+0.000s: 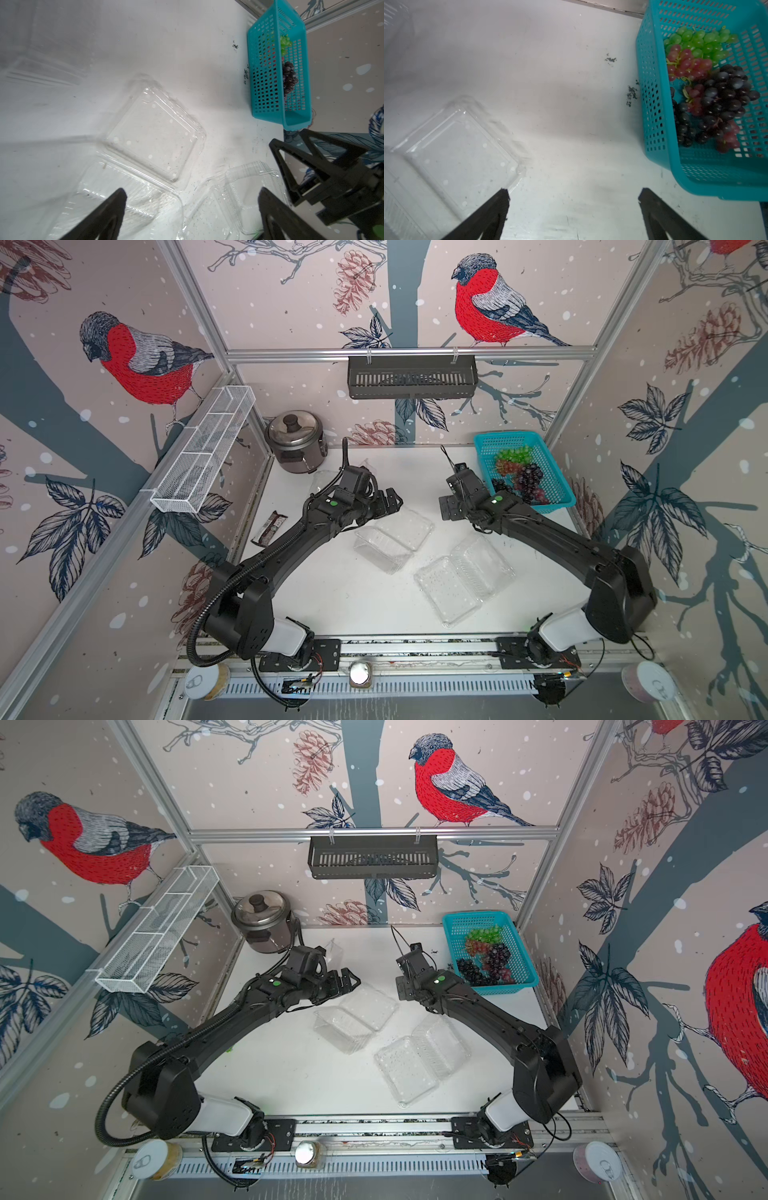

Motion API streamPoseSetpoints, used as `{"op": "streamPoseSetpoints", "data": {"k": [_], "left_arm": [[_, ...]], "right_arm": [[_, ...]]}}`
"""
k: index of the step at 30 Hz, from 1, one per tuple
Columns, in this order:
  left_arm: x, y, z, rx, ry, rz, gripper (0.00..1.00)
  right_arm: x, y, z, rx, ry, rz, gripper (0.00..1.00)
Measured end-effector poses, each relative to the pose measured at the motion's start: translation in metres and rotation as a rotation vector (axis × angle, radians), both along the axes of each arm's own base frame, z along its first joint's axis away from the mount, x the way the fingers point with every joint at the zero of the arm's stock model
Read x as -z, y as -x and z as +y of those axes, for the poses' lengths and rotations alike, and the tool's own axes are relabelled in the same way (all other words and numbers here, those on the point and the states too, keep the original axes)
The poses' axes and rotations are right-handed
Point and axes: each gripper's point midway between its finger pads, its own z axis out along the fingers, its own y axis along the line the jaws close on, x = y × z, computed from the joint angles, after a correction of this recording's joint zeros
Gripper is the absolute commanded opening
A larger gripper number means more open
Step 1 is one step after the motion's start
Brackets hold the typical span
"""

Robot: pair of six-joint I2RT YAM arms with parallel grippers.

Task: Pack grapes into containers
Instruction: Move the packing box to the center of the board.

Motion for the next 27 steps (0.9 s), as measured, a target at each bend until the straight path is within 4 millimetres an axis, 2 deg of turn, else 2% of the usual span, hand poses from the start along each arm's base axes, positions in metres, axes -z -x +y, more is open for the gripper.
{"op": "streamPoseSetpoints", "data": {"k": [5, 9, 13, 17, 20, 23, 27], "left_arm": [[-0.016, 0.013, -0.020, 0.066, 0.114, -0.013, 0.98], [-0.027, 0.021, -0.025, 0.100, 0.176, -0.030, 0.98], [-0.034, 0.026, -0.027, 0.124, 0.200, -0.039, 0.98], [-0.039, 0.030, -0.028, 0.152, 0.206, -0.059, 0.98], [-0.038, 0.032, -0.027, 0.154, 0.209, -0.067, 0.98], [-0.027, 0.034, -0.026, 0.150, 0.205, -0.052, 0.98], [-0.022, 0.030, -0.028, 0.136, 0.219, -0.041, 0.98]], "right_arm": [[0.013, 0.027, -0.023, 0.052, 0.053, 0.059, 0.87], [0.005, 0.040, -0.029, 0.079, 0.037, 0.065, 0.74], [0.006, 0.050, -0.031, 0.097, 0.025, 0.087, 0.73], [0.029, 0.070, -0.031, 0.076, 0.058, 0.154, 0.72], [0.045, 0.081, -0.042, 0.100, 0.097, 0.190, 0.67], [0.050, 0.082, -0.055, 0.136, 0.122, 0.203, 0.67], [0.054, 0.074, -0.073, 0.197, 0.119, 0.201, 0.56]]}}
